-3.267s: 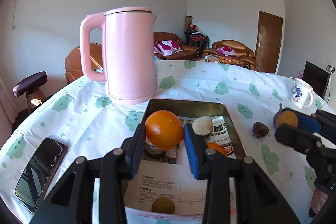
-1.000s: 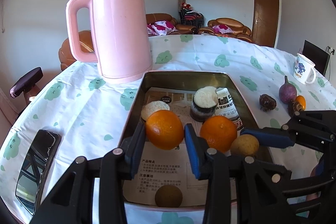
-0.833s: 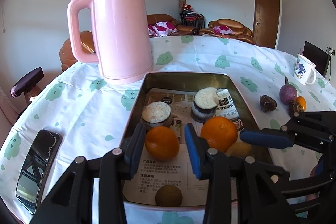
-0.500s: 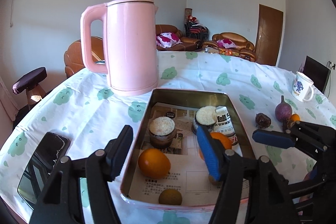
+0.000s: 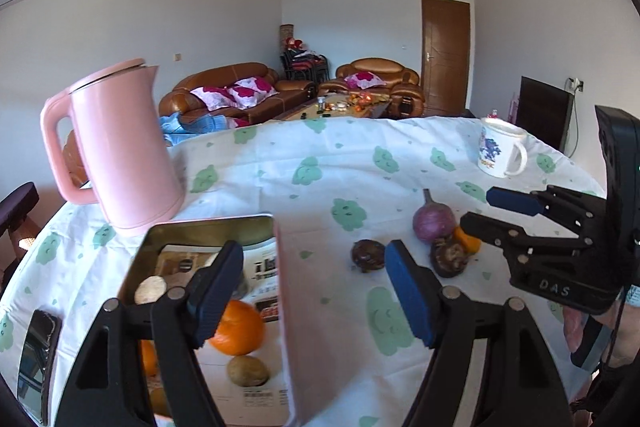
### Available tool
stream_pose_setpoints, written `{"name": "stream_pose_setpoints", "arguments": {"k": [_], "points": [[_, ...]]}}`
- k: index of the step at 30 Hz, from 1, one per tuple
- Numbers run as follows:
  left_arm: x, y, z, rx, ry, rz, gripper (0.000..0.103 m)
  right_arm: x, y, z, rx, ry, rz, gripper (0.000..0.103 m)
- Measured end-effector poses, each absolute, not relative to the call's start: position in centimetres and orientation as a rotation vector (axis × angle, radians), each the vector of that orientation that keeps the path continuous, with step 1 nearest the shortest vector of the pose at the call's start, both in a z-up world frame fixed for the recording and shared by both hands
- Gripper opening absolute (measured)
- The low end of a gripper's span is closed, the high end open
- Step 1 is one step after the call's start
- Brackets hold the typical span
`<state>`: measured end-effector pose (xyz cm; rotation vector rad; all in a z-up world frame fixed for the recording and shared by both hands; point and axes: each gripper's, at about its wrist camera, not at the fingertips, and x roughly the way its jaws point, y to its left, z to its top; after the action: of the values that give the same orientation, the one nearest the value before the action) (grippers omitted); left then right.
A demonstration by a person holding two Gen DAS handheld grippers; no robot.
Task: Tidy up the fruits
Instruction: 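Move both open tools back to the remaining fruits, then grasp the round brown fruit with the left tool while the right tool grasps the small orange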
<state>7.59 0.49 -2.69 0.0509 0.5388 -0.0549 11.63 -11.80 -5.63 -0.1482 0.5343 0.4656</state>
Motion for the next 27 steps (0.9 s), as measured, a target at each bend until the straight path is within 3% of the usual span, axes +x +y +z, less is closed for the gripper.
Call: {"name": "stream_pose_setpoints", "arguments": {"k": [17, 19, 24, 27], "points": [[14.6, -10.7, -7.7, 0.159, 0.764, -0.247, 0.073, 14.4, -18.4, -7.4, -0.006, 0.612, 0.331, 0.051], [15.1, -11.2, -8.1, 0.166, 0.794, -0.27, 0.069, 14.3, -18.3, -7.3, -0.01, 0.608, 0.337, 0.051], [16.0, -11.1, -9.3, 0.154, 0.842, -0.3, 0.047, 14.3, -18.1, -7.3, -0.02, 0.605, 0.343, 0.051], [15.8, -10.8, -9.2, 0.144, 0.836, -0.304, 0.046, 14.4, -17.9, -7.4, -0.03, 0.616, 0.347, 0.051]]}}
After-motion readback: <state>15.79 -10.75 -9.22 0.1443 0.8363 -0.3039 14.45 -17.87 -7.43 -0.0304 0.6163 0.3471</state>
